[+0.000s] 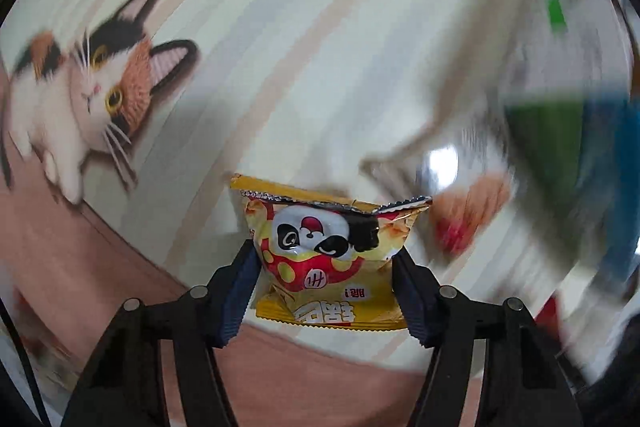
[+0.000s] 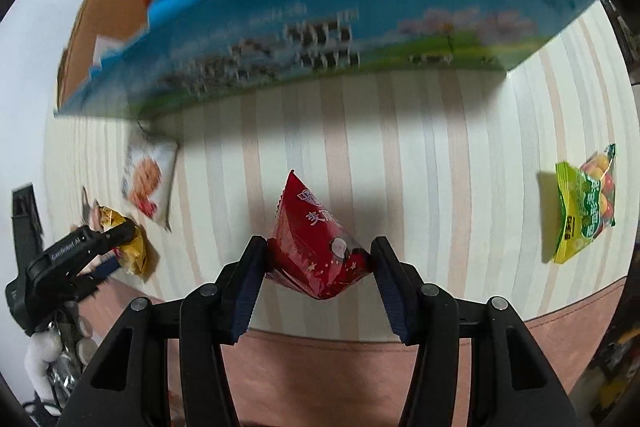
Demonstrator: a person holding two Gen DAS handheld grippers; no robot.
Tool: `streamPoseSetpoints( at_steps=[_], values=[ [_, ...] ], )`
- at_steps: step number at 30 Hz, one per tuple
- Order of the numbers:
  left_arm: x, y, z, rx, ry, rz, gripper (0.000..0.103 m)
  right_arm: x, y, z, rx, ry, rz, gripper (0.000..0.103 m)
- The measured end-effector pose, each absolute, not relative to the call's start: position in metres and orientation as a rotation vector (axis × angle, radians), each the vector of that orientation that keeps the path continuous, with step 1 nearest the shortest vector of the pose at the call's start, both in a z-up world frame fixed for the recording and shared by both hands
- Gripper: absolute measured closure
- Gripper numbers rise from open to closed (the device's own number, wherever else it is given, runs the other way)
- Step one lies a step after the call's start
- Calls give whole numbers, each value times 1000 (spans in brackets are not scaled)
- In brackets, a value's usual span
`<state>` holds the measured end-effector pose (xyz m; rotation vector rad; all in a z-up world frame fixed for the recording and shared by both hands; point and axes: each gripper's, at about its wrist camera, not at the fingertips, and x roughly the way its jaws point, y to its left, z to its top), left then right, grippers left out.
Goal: Organize snacks
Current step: 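Grasp the yellow panda chip bag with left tool while right tool grasps red pouch, then carry the chip bag and red pouch into the box and open both tools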
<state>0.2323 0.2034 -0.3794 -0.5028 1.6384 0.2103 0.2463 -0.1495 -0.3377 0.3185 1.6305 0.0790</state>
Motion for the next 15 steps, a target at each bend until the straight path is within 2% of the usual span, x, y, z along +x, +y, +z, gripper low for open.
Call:
streamPoseSetpoints(
  at_steps=[3, 7, 11, 15],
  values=[
    [222, 173, -374, -274, 1653, 148, 41, 236, -144, -350, 278, 1679, 87, 46],
    [220, 153, -373, -117, 1638, 133, 41, 227, -139, -369, 248, 1733, 79, 46],
    [221, 119, -378, -118, 1654, 139, 39, 224, -130, -380, 219, 1750, 75, 46],
    [225, 119, -380, -120, 1662, 131, 39, 225, -126, -383, 207, 1751, 68, 46]
  ],
)
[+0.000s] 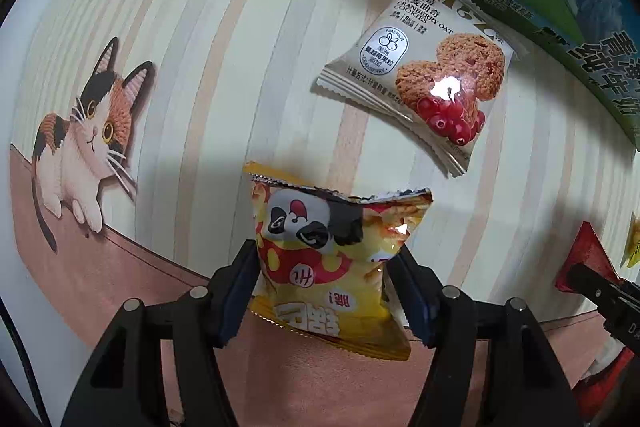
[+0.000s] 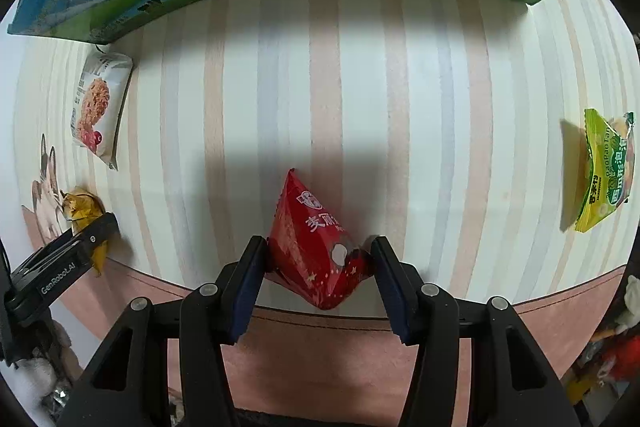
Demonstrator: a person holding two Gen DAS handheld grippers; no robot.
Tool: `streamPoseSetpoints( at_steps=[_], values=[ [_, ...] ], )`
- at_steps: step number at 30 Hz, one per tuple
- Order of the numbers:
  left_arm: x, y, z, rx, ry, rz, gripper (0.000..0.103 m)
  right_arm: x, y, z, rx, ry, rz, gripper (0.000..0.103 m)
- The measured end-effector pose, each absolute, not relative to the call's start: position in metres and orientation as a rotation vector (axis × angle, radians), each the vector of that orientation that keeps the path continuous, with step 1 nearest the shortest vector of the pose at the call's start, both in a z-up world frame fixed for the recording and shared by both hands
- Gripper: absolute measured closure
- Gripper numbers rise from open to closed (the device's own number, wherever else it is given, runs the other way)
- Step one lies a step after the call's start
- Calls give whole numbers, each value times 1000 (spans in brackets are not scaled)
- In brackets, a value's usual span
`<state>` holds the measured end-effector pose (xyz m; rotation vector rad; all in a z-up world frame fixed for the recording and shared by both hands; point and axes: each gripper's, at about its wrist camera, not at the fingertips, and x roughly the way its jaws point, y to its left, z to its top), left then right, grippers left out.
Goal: Organize snacks
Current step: 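Carry the chip bag and red pouch into the box and open both tools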
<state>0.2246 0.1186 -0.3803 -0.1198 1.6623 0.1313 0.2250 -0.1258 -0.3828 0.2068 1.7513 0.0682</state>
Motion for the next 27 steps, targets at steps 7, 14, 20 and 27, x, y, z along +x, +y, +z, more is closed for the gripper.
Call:
streamPoseSetpoints(
  at_steps=[7, 14, 20, 27],
  values=[
    [214, 147, -382, -107, 1656, 121, 50, 227, -121, -384, 191, 1750, 57, 46],
    [198, 139, -369, -119, 1639, 87, 54, 219, -119, -379, 203, 1737, 63, 46],
    [202, 122, -327, -118, 1569, 14, 54, 211, -126, -354, 247, 1703, 104, 47],
    [233, 97, -243, -135, 1433, -123, 54, 216, -142, -285, 324, 1595, 177, 47]
  ],
)
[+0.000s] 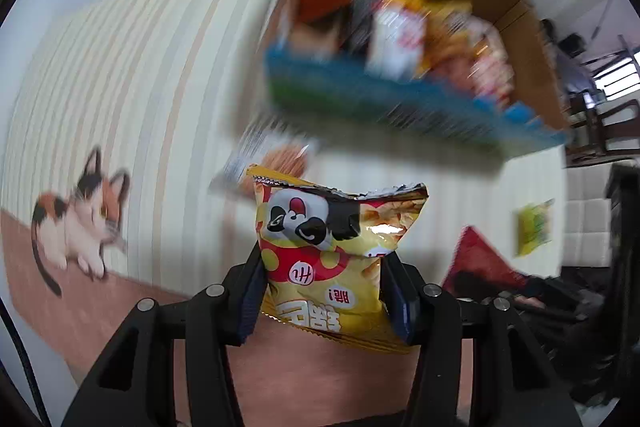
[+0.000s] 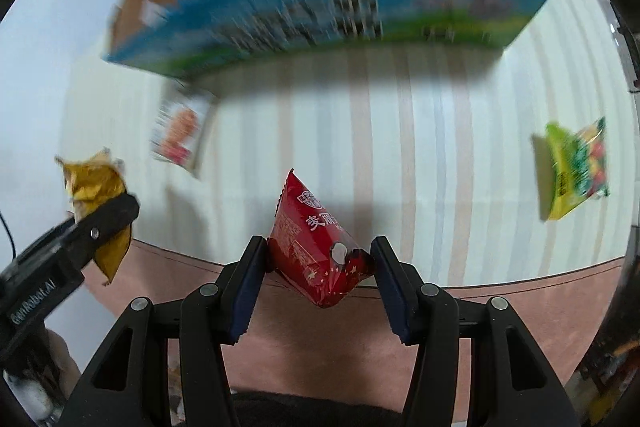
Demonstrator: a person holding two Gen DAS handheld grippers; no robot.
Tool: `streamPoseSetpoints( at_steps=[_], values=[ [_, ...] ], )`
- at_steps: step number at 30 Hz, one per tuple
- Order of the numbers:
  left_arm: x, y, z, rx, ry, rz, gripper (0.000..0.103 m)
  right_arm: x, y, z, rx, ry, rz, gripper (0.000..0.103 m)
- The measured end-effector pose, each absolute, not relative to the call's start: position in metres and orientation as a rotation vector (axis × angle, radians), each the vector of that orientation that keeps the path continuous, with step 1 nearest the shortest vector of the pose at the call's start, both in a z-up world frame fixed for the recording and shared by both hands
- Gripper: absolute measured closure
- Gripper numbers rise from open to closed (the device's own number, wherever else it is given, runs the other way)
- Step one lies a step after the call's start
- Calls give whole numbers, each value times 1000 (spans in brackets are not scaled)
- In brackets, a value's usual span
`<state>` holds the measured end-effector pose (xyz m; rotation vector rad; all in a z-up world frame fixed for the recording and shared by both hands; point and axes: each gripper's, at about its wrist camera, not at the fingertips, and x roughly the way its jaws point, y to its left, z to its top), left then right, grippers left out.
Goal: Organize snacks
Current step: 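Carry the chip bag and red pouch into the box and open both tools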
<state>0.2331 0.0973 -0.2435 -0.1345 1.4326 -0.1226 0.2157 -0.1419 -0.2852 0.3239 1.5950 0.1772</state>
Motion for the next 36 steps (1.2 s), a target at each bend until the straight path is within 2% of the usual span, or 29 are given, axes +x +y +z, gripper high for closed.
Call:
streamPoseSetpoints(
  at_steps=[4, 8, 12, 20, 31, 34, 35, 36],
  values=[
    [260, 74, -203, -121, 1371, -182, 54, 235, -159, -239, 349, 1511, 192, 47],
    [293, 53, -189, -82, 1352, -187, 54, 267, -185, -198, 356, 1422, 154, 47],
    [335, 49, -199, -26, 1389, -149, 54, 308, -211, -183, 345, 1393, 71, 46],
    [406, 41, -241, 17, 1537, -82, 53, 377, -246, -216, 279, 1478, -59, 46],
    [443, 35, -284, 61, 1659, -57, 52, 403, -259, -251, 271, 1549, -110, 45],
    [444, 33, -290, 68, 1677, -43, 51, 408, -256, -256, 248, 1570, -104, 38],
    [445, 33, -291, 73, 1678, -33, 48, 409, -254, -256, 245, 1572, -97, 31],
    [445, 33, -292, 77, 1681, -28, 38, 410, -252, -256, 243, 1575, -88, 25]
  ],
)
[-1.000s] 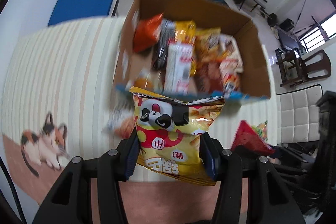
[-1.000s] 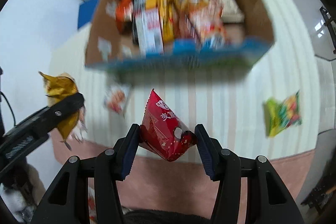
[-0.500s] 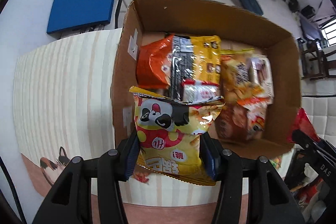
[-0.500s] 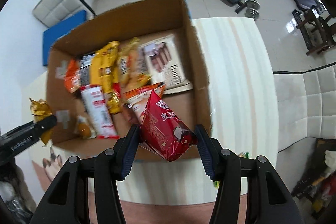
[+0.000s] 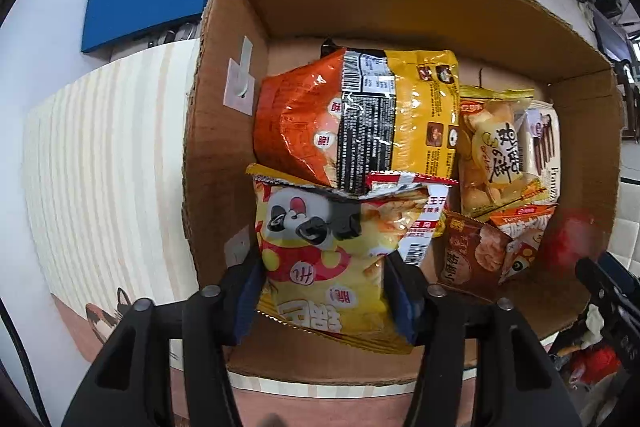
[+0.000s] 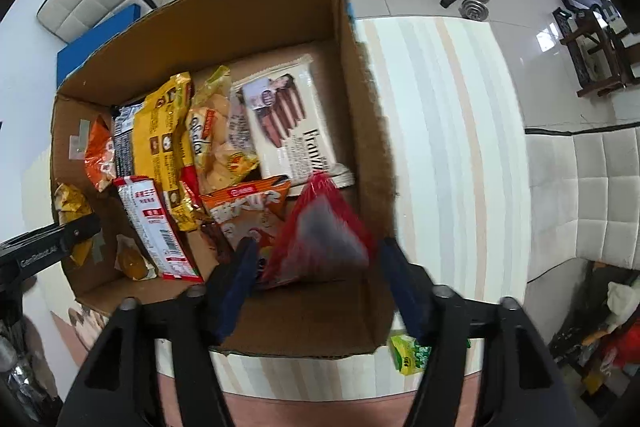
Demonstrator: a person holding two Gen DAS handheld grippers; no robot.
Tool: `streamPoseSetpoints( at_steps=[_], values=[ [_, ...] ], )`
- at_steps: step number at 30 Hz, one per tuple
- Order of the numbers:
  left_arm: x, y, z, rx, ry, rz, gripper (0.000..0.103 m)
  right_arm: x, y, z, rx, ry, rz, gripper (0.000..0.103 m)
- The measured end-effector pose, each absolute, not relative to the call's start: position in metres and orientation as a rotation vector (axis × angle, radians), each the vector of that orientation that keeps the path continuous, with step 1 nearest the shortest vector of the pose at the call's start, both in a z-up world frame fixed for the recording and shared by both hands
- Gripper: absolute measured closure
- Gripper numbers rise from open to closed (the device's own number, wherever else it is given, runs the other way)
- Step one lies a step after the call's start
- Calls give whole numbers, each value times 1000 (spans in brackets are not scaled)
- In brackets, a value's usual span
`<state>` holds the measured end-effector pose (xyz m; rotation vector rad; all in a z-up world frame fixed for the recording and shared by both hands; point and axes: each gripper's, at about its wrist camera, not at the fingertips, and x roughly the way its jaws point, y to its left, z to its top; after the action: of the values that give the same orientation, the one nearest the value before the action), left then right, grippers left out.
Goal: Organize snacks
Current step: 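Carry the chip bag and red pouch into the box and open both tools, then grasp the cranberry cookie pack with left tool while right tool grasps candy bag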
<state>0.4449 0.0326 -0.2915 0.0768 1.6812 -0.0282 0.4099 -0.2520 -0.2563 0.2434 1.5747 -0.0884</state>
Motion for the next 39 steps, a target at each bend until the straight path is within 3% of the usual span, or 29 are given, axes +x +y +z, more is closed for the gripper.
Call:
streamPoseSetpoints(
  at_steps=[2, 4, 7, 16, 23, 39],
  values=[
    [446, 30, -293, 77, 1684, -29, 24, 411, -246, -257, 224, 1585, -85, 20],
    [447, 29, -292, 65, 1678, -39, 21, 411, -240, -256, 201, 1587, -78, 13],
    [450, 31, -284, 35, 1663, -48, 14, 412, -234, -255, 185, 1589, -71, 13],
    [437, 33, -269, -33, 1628, -77, 14, 407, -227, -254, 170, 1595, -45, 7],
    [409, 27, -253, -8, 1547, -109, 8, 391, -219, -243, 135, 1543, -25, 7],
    [323, 33, -181, 13, 1269, -94, 8, 317, -207, -167, 103, 1320, -11, 6]
  ],
)
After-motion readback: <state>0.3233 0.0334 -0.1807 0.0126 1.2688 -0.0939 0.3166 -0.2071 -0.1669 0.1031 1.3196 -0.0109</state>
